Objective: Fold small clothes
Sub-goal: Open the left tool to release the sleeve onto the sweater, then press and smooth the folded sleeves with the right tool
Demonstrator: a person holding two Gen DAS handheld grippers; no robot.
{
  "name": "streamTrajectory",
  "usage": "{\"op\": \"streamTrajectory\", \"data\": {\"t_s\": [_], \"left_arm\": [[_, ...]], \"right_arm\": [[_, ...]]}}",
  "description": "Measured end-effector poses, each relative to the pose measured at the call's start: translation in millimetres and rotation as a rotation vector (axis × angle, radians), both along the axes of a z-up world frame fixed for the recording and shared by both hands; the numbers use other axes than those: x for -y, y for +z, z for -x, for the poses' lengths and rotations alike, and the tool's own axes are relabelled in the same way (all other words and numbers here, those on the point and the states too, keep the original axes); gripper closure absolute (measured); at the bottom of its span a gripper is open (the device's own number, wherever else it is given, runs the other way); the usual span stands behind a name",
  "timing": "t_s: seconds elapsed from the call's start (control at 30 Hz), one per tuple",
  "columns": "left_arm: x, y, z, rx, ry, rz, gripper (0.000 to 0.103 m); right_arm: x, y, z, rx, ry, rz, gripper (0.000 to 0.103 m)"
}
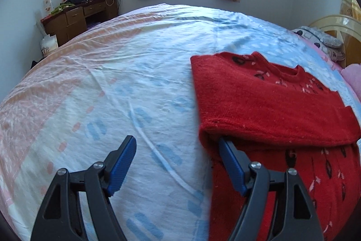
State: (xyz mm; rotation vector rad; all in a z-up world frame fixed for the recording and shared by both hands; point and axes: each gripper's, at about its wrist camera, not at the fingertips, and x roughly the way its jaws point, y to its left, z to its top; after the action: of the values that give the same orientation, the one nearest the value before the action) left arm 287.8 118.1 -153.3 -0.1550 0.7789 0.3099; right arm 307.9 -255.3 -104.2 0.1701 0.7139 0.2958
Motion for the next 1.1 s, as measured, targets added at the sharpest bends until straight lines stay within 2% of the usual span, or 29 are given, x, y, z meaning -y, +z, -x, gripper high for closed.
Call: {"op": "streamTrajectory", "data": {"t_s": [0.17,0.23,0.27,0.33,0.43,0.5,0.57,0.6,0.7,0.77,0.8,0.83,0.9,1.0,1.1], "left_arm": [[-5,-4,1,0.002,0.019,0.018,0.017],[-5,-4,2,0.005,0.014,0.022,0.017],[-5,-4,3,0.009,0.013,0.024,0.017],[-7,-4,6,0.023,0.014,0.037,0.017],[-11,5,19,0.088,0.063,0.04,0.017],[-8,16,34,0.167,0.117,-0.006,0.015],[-5,22,38,0.206,0.127,-0.027,0.002],[-3,23,35,0.208,0.118,-0.033,0.001],[3,20,13,0.143,0.075,-0.075,0.001],[6,13,-5,0.069,0.052,-0.102,0.001],[6,9,-10,0.044,0.042,-0.098,0.001],[7,6,-13,0.019,0.032,-0.092,0.001],[10,3,-15,0.006,0.032,-0.102,0.001],[14,2,-13,0.001,0.026,-0.115,0.001],[14,0,-14,-0.01,0.022,-0.102,0.0]], "right_arm": [[-26,-16,-51,-0.089,0.003,0.064,0.06],[-30,-30,-61,-0.124,-0.021,0.117,0.086],[-29,-33,-61,-0.116,-0.042,0.14,0.093],[-26,-34,-52,-0.097,-0.04,0.128,0.097],[-27,-31,-33,-0.048,-0.048,0.201,0.097],[-25,-33,-29,-0.034,-0.065,0.243,0.098],[-22,-38,-31,-0.052,-0.066,0.239,0.098],[-20,-40,-33,-0.058,-0.073,0.237,0.098],[-21,-37,-34,-0.07,-0.066,0.219,0.096],[-23,-32,-32,-0.064,-0.07,0.22,0.095],[-23,-27,-28,-0.05,-0.087,0.223,0.09],[-24,-22,-24,-0.03,-0.099,0.226,0.08],[-31,-9,-16,0.031,-0.089,0.211,0.066],[-51,4,-15,0.076,-0.025,0.209,0.066],[-78,5,-27,0.062,0.074,0.214,0.066]]}}
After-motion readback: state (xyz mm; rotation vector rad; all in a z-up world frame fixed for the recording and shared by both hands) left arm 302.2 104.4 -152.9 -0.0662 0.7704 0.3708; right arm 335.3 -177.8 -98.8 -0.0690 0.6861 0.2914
